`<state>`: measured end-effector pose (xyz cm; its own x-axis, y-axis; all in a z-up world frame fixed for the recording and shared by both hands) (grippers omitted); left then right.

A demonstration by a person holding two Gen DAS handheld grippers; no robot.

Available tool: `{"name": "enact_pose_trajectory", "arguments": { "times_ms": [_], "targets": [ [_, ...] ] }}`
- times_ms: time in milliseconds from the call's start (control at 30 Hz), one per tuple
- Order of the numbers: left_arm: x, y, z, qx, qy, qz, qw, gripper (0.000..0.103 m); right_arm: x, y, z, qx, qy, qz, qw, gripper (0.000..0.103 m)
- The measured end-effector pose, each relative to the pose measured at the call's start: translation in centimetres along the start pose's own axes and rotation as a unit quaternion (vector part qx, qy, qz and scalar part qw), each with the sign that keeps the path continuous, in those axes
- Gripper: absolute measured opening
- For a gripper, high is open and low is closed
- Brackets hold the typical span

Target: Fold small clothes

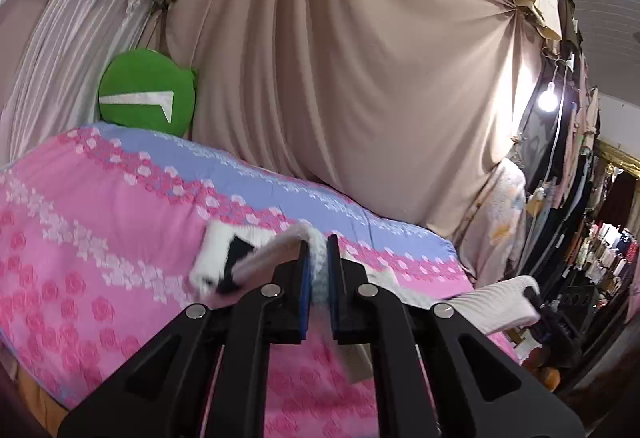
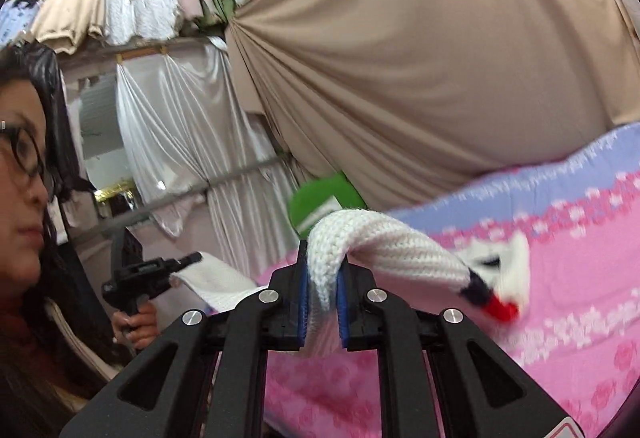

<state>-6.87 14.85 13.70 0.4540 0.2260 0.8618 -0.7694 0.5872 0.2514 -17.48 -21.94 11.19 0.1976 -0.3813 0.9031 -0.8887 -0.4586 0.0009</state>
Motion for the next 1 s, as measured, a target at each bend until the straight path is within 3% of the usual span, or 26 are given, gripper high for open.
{"name": "enact_pose_trajectory", "arguments": {
  "times_ms": [100,200,333,433,500,567,600,633,667,733,800,900,1000],
  "targets": [
    [1.7,-5.9,-2.1,0.019,0.011,-0.025,0.9995,0.007,1.1,-4.7,5.8,-0.017,-0.062,-0.015,0.998,0.011],
    [1.6,-14.7,-5.7,0.088,0.02,-0.082,0.9925,0.007,-0.4,-10.5,13.2,-0.069,-0.141,-0.067,0.985,0.012],
    [-2.3,-26.2,-11.6,0.171,0.036,-0.186,0.9668,0.007,-5.1,-16.7,21.2,-0.165,-0.195,-0.145,0.956,0.013],
    [-4.5,-30.0,-14.6,0.202,0.051,-0.199,0.9578,0.012,-6.6,-17.5,24.0,-0.187,-0.233,-0.121,0.947,0.018],
    [-4.4,-29.6,-15.0,0.188,0.068,-0.181,0.963,0.014,-5.2,-15.7,23.8,-0.189,-0.227,-0.052,0.954,0.023],
    [-3.2,-27.8,-14.6,0.181,0.067,-0.149,0.9698,0.034,-3.5,-13.0,22.8,-0.203,-0.205,0.006,0.958,0.034],
    [-2.7,-26.7,-14.3,0.188,0.062,-0.129,0.9717,0.057,-3.1,-12.2,21.8,-0.2,-0.191,0.011,0.961,0.035],
    [-1.6,-24.6,-13.5,0.188,0.052,-0.092,0.9765,0.066,-3.0,-12.1,20.9,-0.197,-0.176,0.001,0.964,0.035],
    [-1.2,-23.2,-12.4,0.18,0.038,-0.075,0.98,0.066,-3.3,-12.4,19.6,-0.193,-0.153,-0.022,0.969,0.035],
    [-1.4,-21.1,-9.4,0.157,-0.01,-0.083,0.9841,0.069,-5.1,-14.0,16.5,-0.177,-0.109,-0.084,0.975,0.035],
    [-2.9,-20.8,-7.2,0.139,-0.037,-0.109,0.9837,0.076,-8.4,-16.2,13.5,-0.126,-0.096,-0.151,0.976,0.035],
    [-7.5,-22.4,-5.5,0.111,-0.054,-0.181,0.9757,0.076,-13.7,-19.0,10.5,-0.085,-0.079,-0.235,0.965,0.035],
    [-11.2,-23.5,-7.3,0.153,-0.055,-0.226,0.9606,0.071,-16.3,-19.6,10.6,-0.113,-0.053,-0.276,0.953,0.033]
  ]
}}
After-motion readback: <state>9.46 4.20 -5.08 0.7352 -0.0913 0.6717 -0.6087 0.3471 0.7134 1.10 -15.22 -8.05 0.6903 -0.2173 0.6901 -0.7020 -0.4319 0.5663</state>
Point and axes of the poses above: each gripper's, at about its wrist camera, not at the fingertips, and y roughly against the way its jaws point, z to its right, x to its top, the point moved 6 cm from there along -y, roughly the way its jaws point
